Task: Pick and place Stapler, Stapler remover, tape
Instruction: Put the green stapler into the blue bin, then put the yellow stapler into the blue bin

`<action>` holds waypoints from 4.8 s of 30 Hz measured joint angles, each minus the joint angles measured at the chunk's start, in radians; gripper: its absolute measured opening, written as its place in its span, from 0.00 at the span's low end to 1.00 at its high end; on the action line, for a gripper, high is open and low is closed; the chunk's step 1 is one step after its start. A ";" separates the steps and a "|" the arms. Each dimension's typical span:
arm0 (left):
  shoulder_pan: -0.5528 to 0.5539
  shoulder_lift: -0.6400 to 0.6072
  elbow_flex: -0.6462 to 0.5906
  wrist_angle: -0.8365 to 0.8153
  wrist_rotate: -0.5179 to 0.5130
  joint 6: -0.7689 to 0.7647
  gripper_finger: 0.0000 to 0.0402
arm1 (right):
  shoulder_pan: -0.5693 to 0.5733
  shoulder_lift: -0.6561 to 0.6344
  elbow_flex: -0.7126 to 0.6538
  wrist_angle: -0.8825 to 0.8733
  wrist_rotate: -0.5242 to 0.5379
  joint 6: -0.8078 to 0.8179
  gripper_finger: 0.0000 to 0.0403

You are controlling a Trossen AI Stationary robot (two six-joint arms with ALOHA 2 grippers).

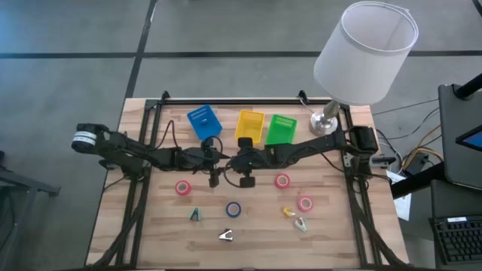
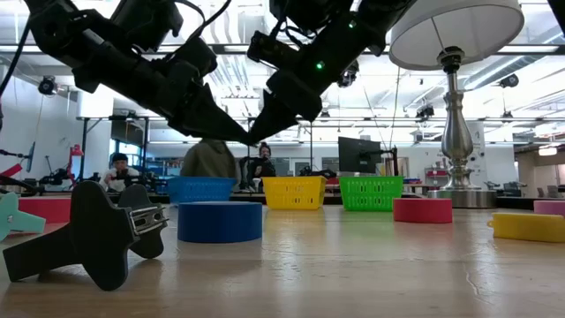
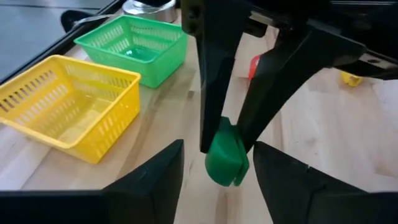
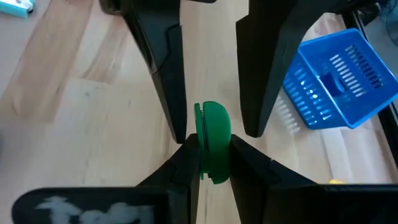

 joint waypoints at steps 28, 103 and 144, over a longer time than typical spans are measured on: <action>0.000 0.000 0.000 -0.013 -0.004 0.018 0.18 | -0.002 0.000 0.000 -0.003 -0.004 0.001 0.20; 0.686 0.163 0.292 -0.689 0.021 0.085 0.31 | 0.415 -0.037 -0.022 -0.908 -0.259 0.833 0.37; 0.647 -0.053 0.445 -0.810 0.031 0.144 0.45 | 0.452 -0.037 -0.129 -0.706 -0.158 0.964 0.50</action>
